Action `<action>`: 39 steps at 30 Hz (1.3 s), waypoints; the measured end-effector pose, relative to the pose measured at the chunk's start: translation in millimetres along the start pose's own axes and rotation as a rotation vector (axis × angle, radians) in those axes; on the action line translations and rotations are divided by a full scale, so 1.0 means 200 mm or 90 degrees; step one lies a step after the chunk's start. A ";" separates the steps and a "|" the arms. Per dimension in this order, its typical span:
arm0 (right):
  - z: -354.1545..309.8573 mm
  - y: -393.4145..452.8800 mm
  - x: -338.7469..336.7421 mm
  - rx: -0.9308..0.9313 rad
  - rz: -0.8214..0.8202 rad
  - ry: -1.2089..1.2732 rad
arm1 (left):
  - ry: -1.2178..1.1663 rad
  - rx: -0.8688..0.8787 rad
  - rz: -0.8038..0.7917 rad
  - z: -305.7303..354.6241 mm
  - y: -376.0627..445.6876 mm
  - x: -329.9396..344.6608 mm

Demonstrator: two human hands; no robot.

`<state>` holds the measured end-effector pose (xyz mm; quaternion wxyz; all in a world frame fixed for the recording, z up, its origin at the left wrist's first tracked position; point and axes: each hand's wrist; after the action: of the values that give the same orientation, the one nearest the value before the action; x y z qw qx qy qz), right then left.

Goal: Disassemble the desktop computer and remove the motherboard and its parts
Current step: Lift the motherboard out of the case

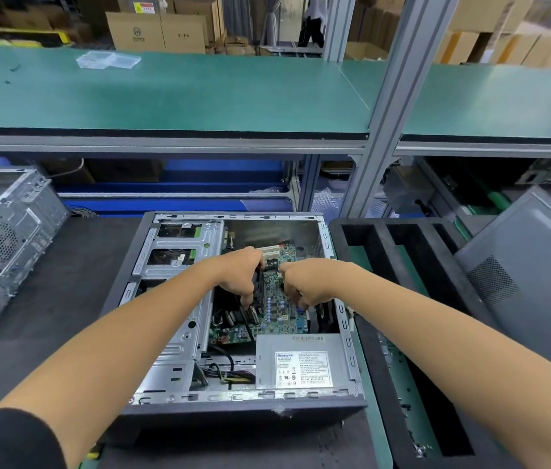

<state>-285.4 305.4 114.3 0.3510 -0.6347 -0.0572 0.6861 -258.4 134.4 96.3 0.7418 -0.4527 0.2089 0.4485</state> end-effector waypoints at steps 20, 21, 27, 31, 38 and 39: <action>0.03 -0.04 0.01 0.110 -0.072 0.037 | 0.020 0.017 0.003 -0.05 -0.02 -0.09; 0.04 -0.04 0.01 0.115 -0.065 0.065 | 0.017 0.016 0.003 -0.05 -0.02 -0.10; 0.09 -0.07 -0.03 0.170 0.008 0.201 | -0.006 0.028 -0.004 -0.04 -0.03 -0.11; 0.10 -0.06 -0.07 0.267 0.111 0.284 | -0.015 0.024 -0.022 -0.03 -0.06 -0.11; 0.10 -0.04 -0.11 0.371 0.156 0.356 | -0.056 0.018 -0.033 -0.06 -0.10 -0.09; 0.10 -0.04 -0.12 0.372 0.147 0.371 | -0.060 0.020 -0.029 -0.07 -0.10 -0.09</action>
<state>-301.9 304.7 141.8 0.4382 -0.6782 0.3125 0.5004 -249.1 110.4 112.5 0.7678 -0.4244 0.1702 0.4488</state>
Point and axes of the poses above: each hand's wrist, its own y-axis towards the middle knuckle, its own x-axis out of the palm, z = x × y, and after that the axes turned 12 degrees about -y, right-handed
